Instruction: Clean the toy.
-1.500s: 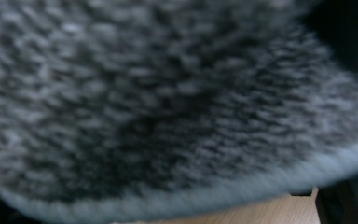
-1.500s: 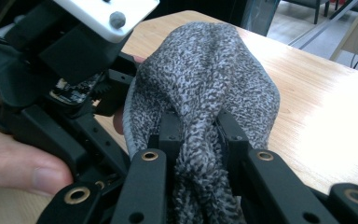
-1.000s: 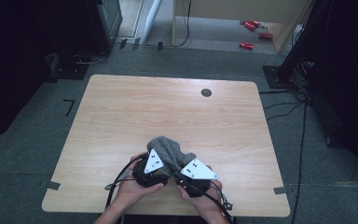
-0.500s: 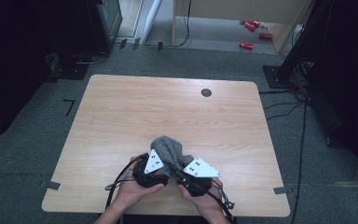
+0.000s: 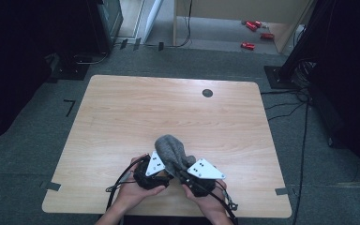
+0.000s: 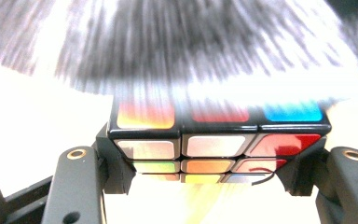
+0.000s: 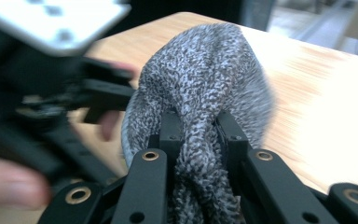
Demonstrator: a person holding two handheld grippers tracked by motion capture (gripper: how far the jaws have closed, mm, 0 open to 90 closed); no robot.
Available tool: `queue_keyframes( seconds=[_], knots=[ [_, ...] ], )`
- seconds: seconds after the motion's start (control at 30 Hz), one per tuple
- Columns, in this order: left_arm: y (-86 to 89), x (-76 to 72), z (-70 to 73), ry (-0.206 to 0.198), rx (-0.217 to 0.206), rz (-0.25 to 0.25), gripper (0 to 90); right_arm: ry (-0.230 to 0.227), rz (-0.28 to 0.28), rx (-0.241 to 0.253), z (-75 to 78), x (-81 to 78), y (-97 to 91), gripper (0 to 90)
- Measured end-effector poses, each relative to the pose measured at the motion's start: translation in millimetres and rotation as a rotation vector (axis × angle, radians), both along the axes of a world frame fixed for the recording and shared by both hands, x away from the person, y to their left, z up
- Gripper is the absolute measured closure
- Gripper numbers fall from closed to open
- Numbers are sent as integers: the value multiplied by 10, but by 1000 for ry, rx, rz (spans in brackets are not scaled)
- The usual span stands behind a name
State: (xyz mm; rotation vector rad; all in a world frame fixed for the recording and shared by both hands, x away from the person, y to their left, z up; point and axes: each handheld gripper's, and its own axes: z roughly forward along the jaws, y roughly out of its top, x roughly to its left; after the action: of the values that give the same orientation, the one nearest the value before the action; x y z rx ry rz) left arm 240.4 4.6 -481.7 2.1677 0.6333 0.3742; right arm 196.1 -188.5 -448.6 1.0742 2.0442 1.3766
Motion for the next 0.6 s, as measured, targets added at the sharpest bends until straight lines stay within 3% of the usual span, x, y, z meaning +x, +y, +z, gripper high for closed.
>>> queue_keyframes(
  seconds=[0.1, 0.13, 0.17, 0.2, 0.23, 0.3, 0.37, 0.43, 0.5, 0.6],
  knots=[
    [-3, 7, -13, 12, -12, -6, 349, 29, -16, 26, -6, 11, -48, 768],
    [-13, 5, -20, 13, -11, -11, 349, 11, -5, 15, 4, -25, -12, 767],
    [-24, 1, -23, 16, -12, -15, 349, -3, 47, 27, 16, -63, 33, 764],
    [-32, -4, -23, 15, -15, -18, 349, -20, 82, 16, 23, -104, 98, 764],
    [-34, -10, -19, 15, -15, -22, 349, -40, 88, -24, 23, -140, 167, 765],
    [-30, -16, -16, 9, -10, -20, 349, -47, 99, -52, 7, -157, 230, 765],
    [-16, -9, -17, 10, -13, -17, 349, -21, 79, -22, -1, -103, 163, 767],
    [-9, -9, -13, 8, -13, -15, 349, -12, 13, -6, 1, -47, 50, 769],
    [-17, -13, -10, 12, -21, -21, 349, -27, -20, -26, 11, -48, 0, 768],
    [-60, -32, -25, 12, -7, -33, 349, -56, 35, -57, 4, -149, 125, 766]
  ],
)
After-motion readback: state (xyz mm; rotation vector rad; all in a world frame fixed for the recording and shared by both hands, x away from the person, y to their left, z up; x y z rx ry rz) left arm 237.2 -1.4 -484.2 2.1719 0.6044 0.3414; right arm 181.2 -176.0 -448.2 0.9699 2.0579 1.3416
